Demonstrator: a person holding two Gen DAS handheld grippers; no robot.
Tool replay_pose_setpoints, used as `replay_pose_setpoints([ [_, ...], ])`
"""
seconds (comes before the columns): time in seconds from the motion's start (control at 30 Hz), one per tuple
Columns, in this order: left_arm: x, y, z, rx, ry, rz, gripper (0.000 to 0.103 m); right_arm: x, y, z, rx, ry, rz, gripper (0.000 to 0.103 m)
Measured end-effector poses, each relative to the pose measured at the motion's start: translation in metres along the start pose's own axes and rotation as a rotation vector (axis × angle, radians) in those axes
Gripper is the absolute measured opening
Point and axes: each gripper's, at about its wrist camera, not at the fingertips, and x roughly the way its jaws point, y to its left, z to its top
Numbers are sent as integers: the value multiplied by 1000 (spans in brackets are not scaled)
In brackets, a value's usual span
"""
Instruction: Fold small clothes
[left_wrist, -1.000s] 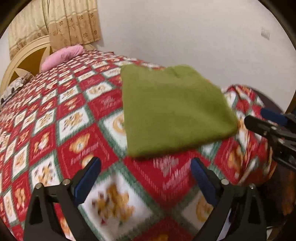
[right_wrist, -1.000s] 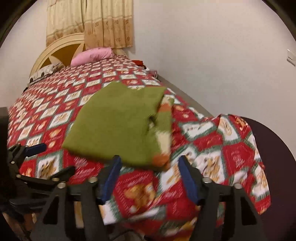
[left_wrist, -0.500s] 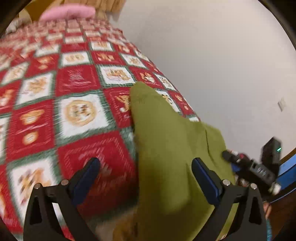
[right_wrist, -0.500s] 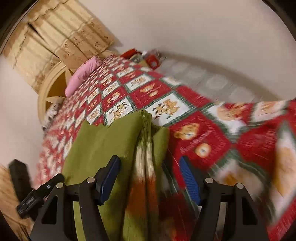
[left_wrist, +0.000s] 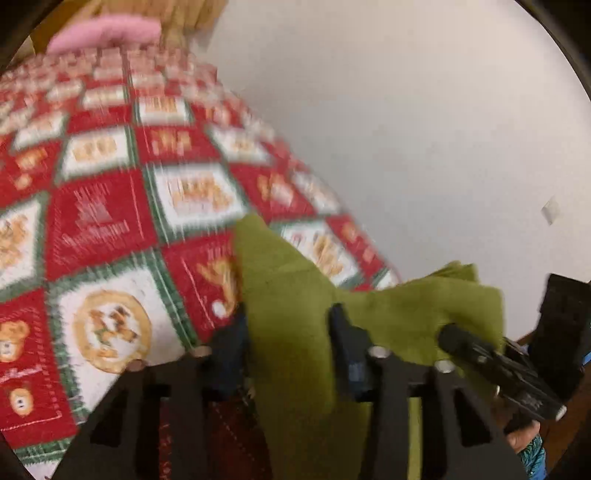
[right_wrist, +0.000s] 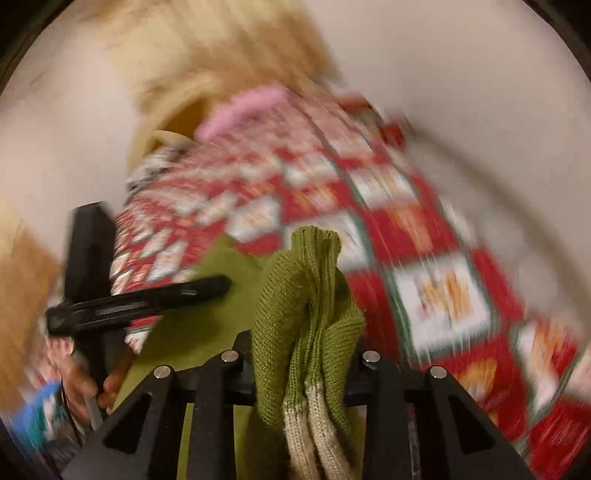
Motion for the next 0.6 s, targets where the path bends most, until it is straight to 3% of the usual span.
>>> replay_pose_setpoints([
  [0.03,-9,-1,-1,4,-48,13,41,-3,5,2,-49,-34,-37,29],
  [0.1,-12,-4,-1,13,-74,95,41,15,-2,2,-40,19,-119,29],
  [0.17,6,-5,2,57,-28,260,45,48,-28,-7,58,147,-155,30],
  [0.2,11,-5,2,73,-21,302,50,57,-46,-10,143,193,-141,33],
  [0.23,14,-3,1,80,-6,337,55,54,-64,-12,245,186,-99,38],
  [0.3,2,1,1,50,-11,310,55,36,-81,-12,343,144,-116,39],
  [0.43,-33,-6,1,60,-51,333,64,-30,-62,-9,271,-11,-297,39],
  [0.6,-73,-38,-24,136,-86,330,65,-76,12,-23,74,0,-247,31],
])
